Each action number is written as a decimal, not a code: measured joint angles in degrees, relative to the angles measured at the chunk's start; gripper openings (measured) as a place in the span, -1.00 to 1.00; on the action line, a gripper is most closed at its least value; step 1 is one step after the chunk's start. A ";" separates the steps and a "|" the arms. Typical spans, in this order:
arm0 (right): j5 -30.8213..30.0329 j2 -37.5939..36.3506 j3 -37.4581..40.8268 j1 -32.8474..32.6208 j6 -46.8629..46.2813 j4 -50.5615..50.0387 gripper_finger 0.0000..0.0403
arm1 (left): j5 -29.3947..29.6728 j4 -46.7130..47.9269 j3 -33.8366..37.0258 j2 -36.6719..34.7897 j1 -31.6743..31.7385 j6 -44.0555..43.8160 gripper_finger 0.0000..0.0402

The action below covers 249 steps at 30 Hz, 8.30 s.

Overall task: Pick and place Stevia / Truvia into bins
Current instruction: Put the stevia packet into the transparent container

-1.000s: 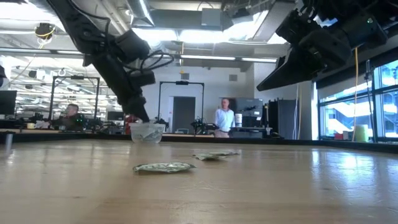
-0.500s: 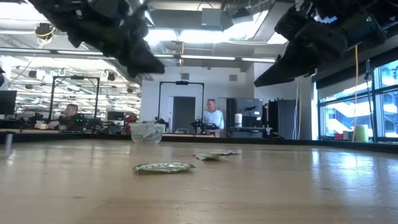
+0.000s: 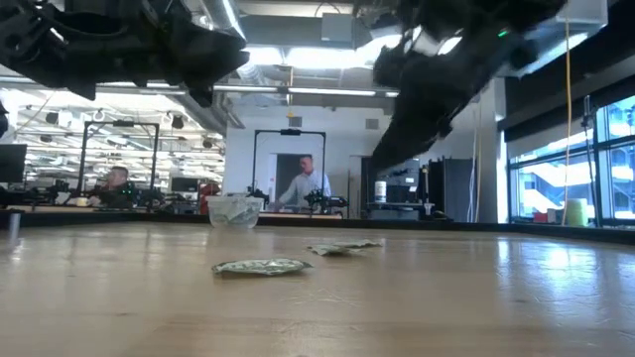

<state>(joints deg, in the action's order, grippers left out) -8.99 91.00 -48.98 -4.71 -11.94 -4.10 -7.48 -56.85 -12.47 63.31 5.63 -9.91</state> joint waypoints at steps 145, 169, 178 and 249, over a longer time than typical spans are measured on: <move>17.37 13.20 -22.87 4.59 9.45 -16.77 -0.51 | 15.24 11.70 -13.09 20.59 -17.23 39.65 -0.98; 1.46 -2.06 -10.76 5.66 6.17 -22.12 -0.36 | 20.58 50.63 -13.09 -3.97 18.30 12.95 -0.98; 1.51 -15.40 2.59 5.66 4.60 -5.25 -0.36 | 24.92 47.48 -13.09 0.74 22.29 30.35 -0.98; 8.66 -17.77 4.69 5.55 8.15 -6.07 -0.36 | 5.45 56.47 -42.32 38.49 -10.41 12.61 -0.42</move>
<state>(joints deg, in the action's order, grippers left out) -0.33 73.23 -44.29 0.84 -3.79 -10.17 -2.02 -0.38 -54.79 101.80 -4.78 2.70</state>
